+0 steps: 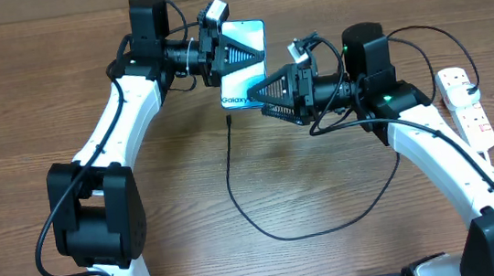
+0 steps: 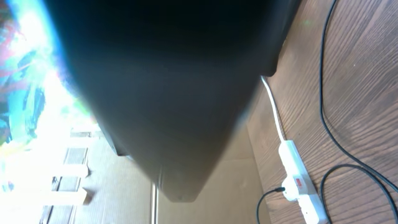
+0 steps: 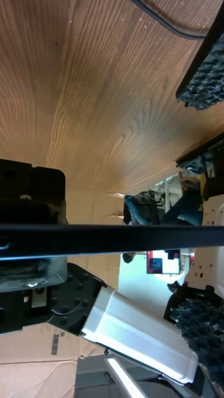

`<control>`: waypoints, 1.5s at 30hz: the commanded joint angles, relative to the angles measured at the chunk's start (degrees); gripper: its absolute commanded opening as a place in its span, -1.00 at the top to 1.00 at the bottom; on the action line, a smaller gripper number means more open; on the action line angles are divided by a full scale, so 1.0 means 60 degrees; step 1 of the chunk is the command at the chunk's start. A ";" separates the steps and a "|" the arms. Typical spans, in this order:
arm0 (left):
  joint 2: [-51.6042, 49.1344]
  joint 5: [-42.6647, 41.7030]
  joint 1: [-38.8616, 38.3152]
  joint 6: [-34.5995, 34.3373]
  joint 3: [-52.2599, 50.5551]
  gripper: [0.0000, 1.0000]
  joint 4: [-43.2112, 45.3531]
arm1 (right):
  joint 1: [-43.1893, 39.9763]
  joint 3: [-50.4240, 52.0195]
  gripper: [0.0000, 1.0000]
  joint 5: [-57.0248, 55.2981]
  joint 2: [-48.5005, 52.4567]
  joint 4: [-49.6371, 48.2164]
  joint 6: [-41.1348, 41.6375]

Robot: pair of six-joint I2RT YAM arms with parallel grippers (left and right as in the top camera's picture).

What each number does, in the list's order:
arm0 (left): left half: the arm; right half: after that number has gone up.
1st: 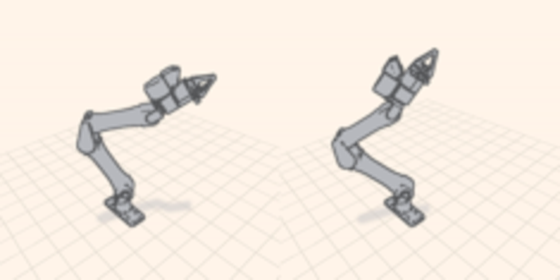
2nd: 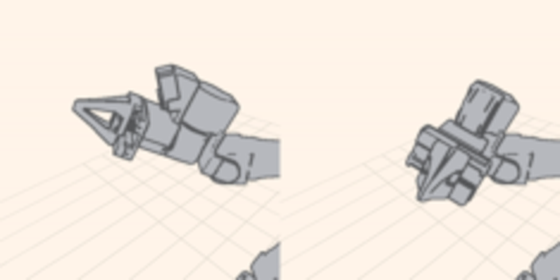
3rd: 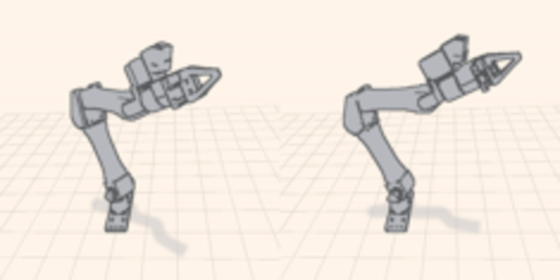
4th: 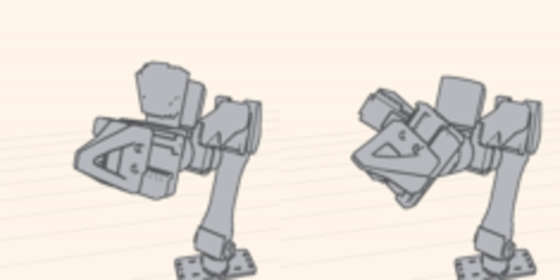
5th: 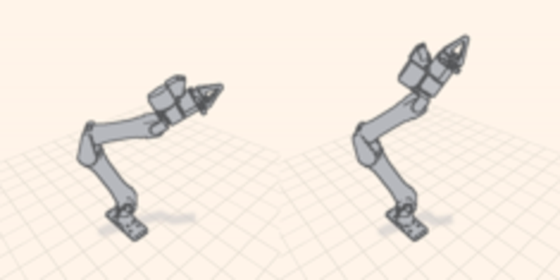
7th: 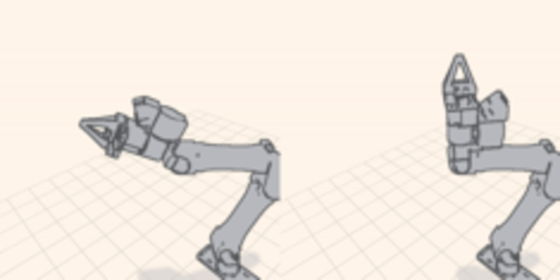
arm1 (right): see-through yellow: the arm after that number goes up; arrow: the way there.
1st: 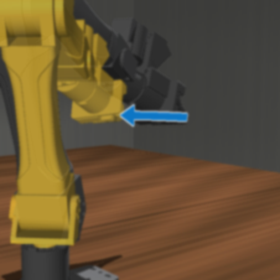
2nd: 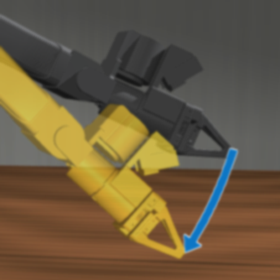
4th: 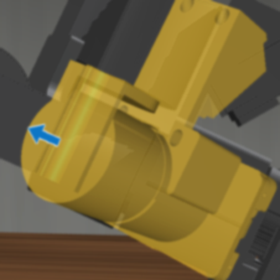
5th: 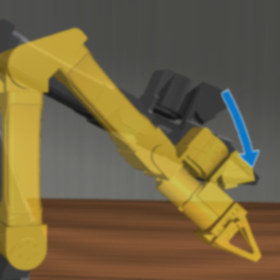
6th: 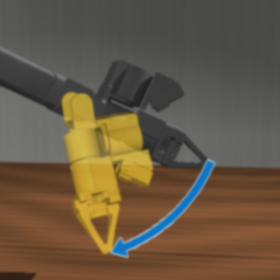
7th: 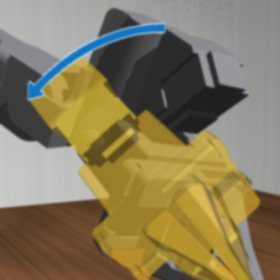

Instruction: Plug charger to phone and switch on socket

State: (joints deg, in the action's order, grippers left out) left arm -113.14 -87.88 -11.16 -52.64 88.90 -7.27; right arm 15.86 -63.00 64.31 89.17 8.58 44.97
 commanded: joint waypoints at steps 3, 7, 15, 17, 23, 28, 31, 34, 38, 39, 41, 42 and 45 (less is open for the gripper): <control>0.0393 -0.0353 0.0022 0.0284 0.0193 0.91 0.0040 | 0.0022 -0.0062 -1.00 -0.0036 -0.0022 -0.0044 -0.0091; 0.0382 -0.0211 0.0182 0.0430 0.0193 0.91 0.0040 | 0.0022 -0.0062 -1.00 -0.0106 -0.0022 0.0528 -0.0827; 0.0368 0.0426 0.0787 0.0641 0.0193 0.92 -0.0073 | 0.0022 -0.0062 -1.00 -0.2346 -0.0022 0.3020 -0.1515; 0.0368 0.0667 0.0973 0.0721 0.0193 0.92 -0.0295 | 0.0022 -0.0062 -1.00 -0.3100 -0.0022 0.3275 -0.1515; 0.0368 0.1213 0.1585 0.1814 0.0193 0.92 -0.1796 | 0.0022 -0.0062 -1.00 -0.5144 -0.0022 0.3275 -0.1512; 0.0368 0.2095 0.2011 0.3381 0.0193 0.92 -0.4003 | 0.0022 -0.0062 -1.00 -0.6346 -0.0022 0.3275 -0.1512; 0.0368 0.3344 0.2138 0.3974 0.0193 0.92 -0.5515 | 0.0022 -0.0062 -1.00 -0.6546 -0.0022 0.3275 -0.1512; 0.0368 0.4605 0.2142 0.4120 0.0189 0.91 -0.6951 | 0.0022 -0.0062 -1.00 -0.6546 -0.0022 0.3275 -0.1512; 0.0368 0.5541 0.2087 0.5308 0.0189 0.91 -0.8284 | 0.0022 -0.0062 -1.00 -0.6546 -0.0022 0.3275 -0.1512; 0.0368 0.5701 0.2087 0.5603 0.0189 0.92 -0.8582 | 0.0022 -0.0062 -1.00 -0.6546 -0.0022 0.3275 -0.1512; 0.0368 0.5796 0.2087 0.6145 0.0189 0.92 -0.9034 | 0.0022 -0.0062 -1.00 -0.6546 -0.0022 0.3275 -0.1512; 0.0368 0.5796 0.2087 0.6349 0.0189 0.92 -0.9184 | 0.0022 -0.0062 -1.00 -0.6546 -0.0022 0.3275 -0.1512; 0.0368 0.5781 0.2087 0.6648 0.0189 0.92 -0.9522 | 0.0022 -0.0062 -1.00 -0.6546 -0.0022 0.3275 -0.1512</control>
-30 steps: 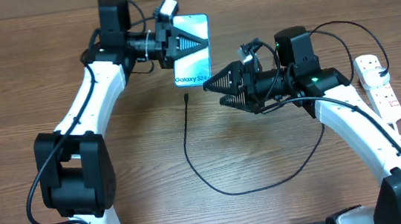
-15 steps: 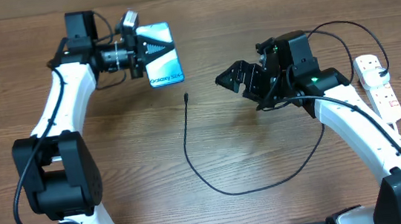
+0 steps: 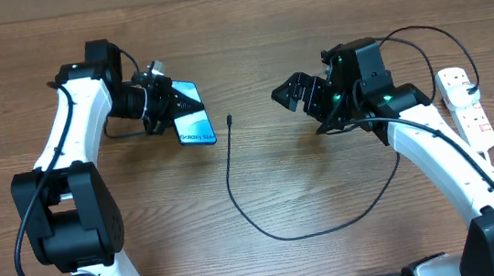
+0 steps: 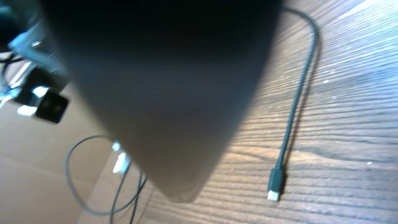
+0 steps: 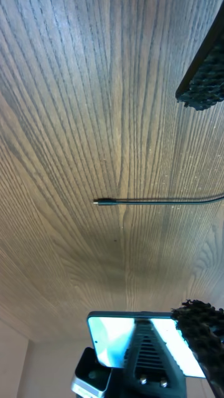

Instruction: Plug charger to phone and switch on socket

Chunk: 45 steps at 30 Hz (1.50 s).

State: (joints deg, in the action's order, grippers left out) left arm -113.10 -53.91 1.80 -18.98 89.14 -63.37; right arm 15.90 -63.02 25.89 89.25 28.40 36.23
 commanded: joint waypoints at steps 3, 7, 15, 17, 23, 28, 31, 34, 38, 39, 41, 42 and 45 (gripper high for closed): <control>0.0361 0.0069 -0.0073 0.1202 0.0149 0.91 -0.0346 | 0.0015 -0.0058 -1.00 -0.0142 -0.0036 -0.0029 -0.0055; 0.0361 0.0055 -0.0073 0.1392 0.0149 0.91 -0.0437 | 0.0015 -0.0058 -1.00 -0.0142 -0.0036 -0.0029 -0.0055; 0.0361 0.0055 -0.0073 0.1457 0.0149 0.91 -0.0441 | 0.0015 -0.0058 -1.00 -0.0142 -0.0036 -0.0029 -0.0055; 0.0361 0.0055 -0.0073 0.1457 0.0149 0.91 -0.0437 | 0.0015 -0.0058 -1.00 -0.0142 -0.0036 -0.0029 -0.0055; 0.0361 0.0055 -0.0073 0.1457 0.0149 0.91 -0.0353 | 0.0015 -0.0058 -1.00 -0.0135 -0.0036 -0.0033 -0.0051; 0.0361 0.0051 -0.0029 0.1453 0.0149 0.92 -0.0288 | 0.0015 -0.0058 -1.00 -0.0193 -0.0036 -0.0277 -0.0047; 0.0361 0.0007 0.0109 0.1457 0.0149 0.92 -0.0248 | 0.0015 -0.0058 -1.00 -0.0106 -0.0036 -0.1209 0.0029; 0.0361 -0.0018 0.0280 0.1457 0.0149 0.92 -0.0255 | 0.0113 -0.0058 0.29 0.0076 -0.0015 -0.1472 0.0029; 0.0361 -0.0018 0.0459 0.1566 0.0149 0.92 -0.0248 | 0.0732 -0.0058 0.93 -0.0568 0.0047 -0.1206 -0.0138; 0.0361 -0.0018 0.0481 0.1628 0.0149 0.91 -0.0240 | 0.0947 -0.0058 0.93 -0.0896 0.0062 -0.1104 -0.0277; 0.0361 -0.0015 0.0521 0.1676 0.0149 0.91 -0.0215 | 0.1504 -0.0058 0.93 -0.1876 0.0098 -0.0820 -0.0433; 0.0361 -0.0015 0.0535 0.1672 0.0149 0.92 -0.0197 | 0.1759 -0.0058 0.93 -0.2240 0.0127 -0.0739 -0.0568; 0.0361 -0.0015 0.0576 0.1672 0.0149 0.92 -0.0157 | 0.2459 -0.0084 0.93 -0.2677 0.0200 -0.0787 -0.0772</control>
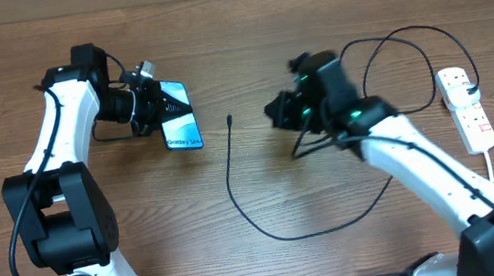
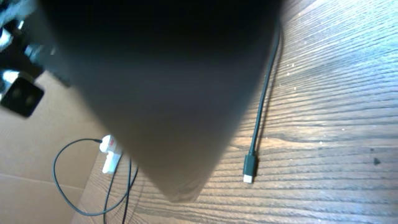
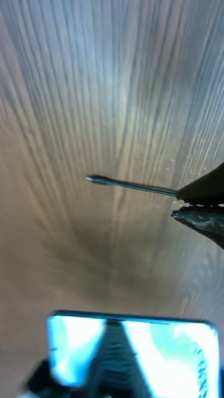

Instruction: Plug charger to phone and switch on socket

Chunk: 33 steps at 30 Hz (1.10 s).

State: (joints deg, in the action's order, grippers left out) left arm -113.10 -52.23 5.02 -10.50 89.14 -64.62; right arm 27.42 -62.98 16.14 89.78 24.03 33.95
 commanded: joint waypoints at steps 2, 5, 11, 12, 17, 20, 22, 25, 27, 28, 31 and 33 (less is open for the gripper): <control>0.0361 -0.0299 0.0062 0.0259 0.0149 0.92 0.0055 | 0.0841 -0.0324 0.93 -0.1053 0.0178 0.0044 -0.0386; 0.0361 -0.0306 0.0124 0.0251 0.0149 0.92 0.0036 | 0.1067 -0.1435 0.93 -0.1439 0.0466 0.1282 -0.0393; 0.0361 -0.0659 0.0474 0.0255 0.0149 0.91 -0.0044 | 0.1100 -0.4492 0.93 -0.1683 0.1858 0.4554 -0.1177; 0.0361 -0.0743 0.0543 0.0259 0.0149 0.91 -0.0055 | 0.1100 -0.4830 0.93 -0.1687 0.2102 0.4870 -0.1253; 0.0361 -0.0874 0.0769 0.0262 0.0149 0.91 -0.0237 | 0.1158 -0.5104 0.57 -0.1683 0.2892 0.4976 -0.1242; 0.0361 -0.0874 0.0776 0.0481 0.0149 0.92 -0.0313 | 0.1286 -0.5104 0.49 -0.1687 0.3297 0.4823 -0.1246; 0.0361 -0.0871 0.0776 0.0619 0.0149 0.92 -0.0426 | 0.1392 -0.5104 0.47 -0.1683 0.3566 0.4674 -0.1246; 0.0361 -0.0871 0.0787 0.0696 0.0149 0.92 -0.0481 | 0.1599 -0.5104 0.37 -0.1694 0.4014 0.4466 -0.1246; 0.0361 -0.0871 0.0787 0.0692 0.0149 0.92 -0.0477 | 0.1738 -0.5104 0.34 -0.1778 0.4324 0.4288 -0.1242; 0.0361 -0.0871 0.0787 0.0692 0.0149 0.92 -0.0477 | 0.1800 -0.5104 0.30 -0.1894 0.4477 0.4193 -0.1242; 0.0361 -0.0871 0.0787 0.0754 0.0149 0.91 -0.0561 | 0.1912 -0.5104 0.24 -0.2364 0.4921 0.3807 -0.1242; 0.0361 -0.0874 0.0787 0.0911 0.0149 0.92 -0.0718 | 0.1912 -0.5100 0.24 -0.2616 0.5180 0.3544 -0.1242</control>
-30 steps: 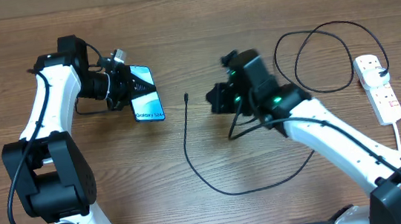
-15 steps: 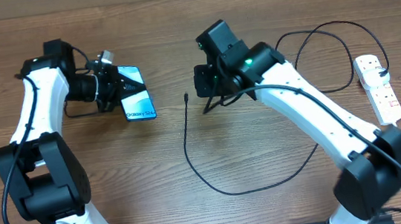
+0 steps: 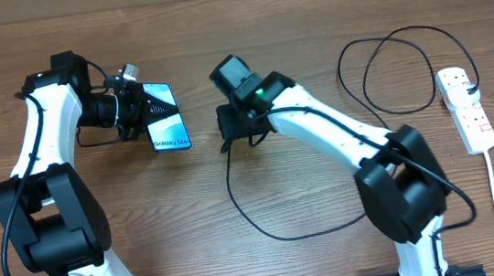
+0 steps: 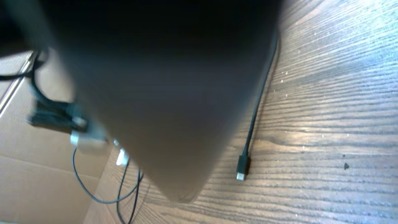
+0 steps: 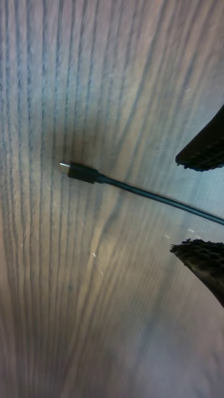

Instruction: Plug charger to phone and switch on socket

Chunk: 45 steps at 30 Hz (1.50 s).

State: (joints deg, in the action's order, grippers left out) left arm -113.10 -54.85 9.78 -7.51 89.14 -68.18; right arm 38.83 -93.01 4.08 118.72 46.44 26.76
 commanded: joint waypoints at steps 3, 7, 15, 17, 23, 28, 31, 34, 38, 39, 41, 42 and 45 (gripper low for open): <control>0.0361 -0.0433 -0.0007 0.0557 0.0149 0.91 -0.0251 | 0.0011 -0.0091 0.26 -0.0674 0.0637 -0.0623 -0.0044; 0.0361 -0.0437 -0.0007 0.0554 0.0149 0.92 -0.0284 | 0.0011 -0.0025 0.34 -0.0674 0.0914 -0.1249 -0.0044; 0.0361 -0.0437 -0.0007 0.0550 0.0149 0.91 -0.0350 | 0.0011 0.0011 0.42 -0.1279 0.1140 -0.1705 -0.0011; 0.0361 -0.0437 -0.0007 0.0554 0.0149 0.92 -0.0361 | 0.0011 0.0011 0.42 -0.1530 0.1235 -0.1708 0.0069; 0.0361 -0.0535 -0.0007 0.0550 0.0149 0.91 -0.0353 | 0.0018 0.0011 0.43 -0.1432 0.1570 -0.1657 0.0117; 0.0361 -0.0539 -0.0007 0.0550 0.0149 0.91 -0.0353 | 0.0018 0.0011 0.43 -0.0980 0.1683 -0.1690 0.0324; 0.0361 -0.0539 -0.0007 0.0550 0.0149 0.92 -0.0350 | 0.0018 0.0011 0.50 -0.0984 0.1683 -0.1727 0.0324; 0.0361 -0.0539 -0.0007 0.0550 0.0149 0.91 -0.0350 | 0.0018 0.0011 0.58 -0.0984 0.1683 -0.1701 0.0324; 0.0361 -0.0539 -0.0007 0.0550 0.0149 0.91 -0.0350 | 0.0018 0.0011 0.63 -0.0987 0.1683 -0.1512 0.0364; 0.0361 -0.0539 -0.0007 0.0550 0.0149 0.92 -0.0350 | 0.0018 0.0011 0.64 -0.0987 0.1683 -0.1428 0.0397; 0.0361 -0.0535 -0.0007 0.0554 0.0149 0.91 -0.0350 | 0.0018 0.0011 0.69 -0.0991 0.1683 -0.1220 0.0492; 0.0361 -0.0535 -0.0007 0.0554 0.0149 0.91 -0.0350 | 0.0018 0.0011 0.70 -0.0987 0.1683 -0.1166 0.0546; 0.0361 -0.0535 -0.0007 0.0554 0.0149 0.92 -0.0346 | 0.0018 0.0011 0.75 -0.0991 0.1683 -0.1260 0.0572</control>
State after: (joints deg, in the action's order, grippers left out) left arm -113.10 -55.51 9.78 -5.54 89.14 -70.13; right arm 39.03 -93.12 -2.09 127.57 38.41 29.19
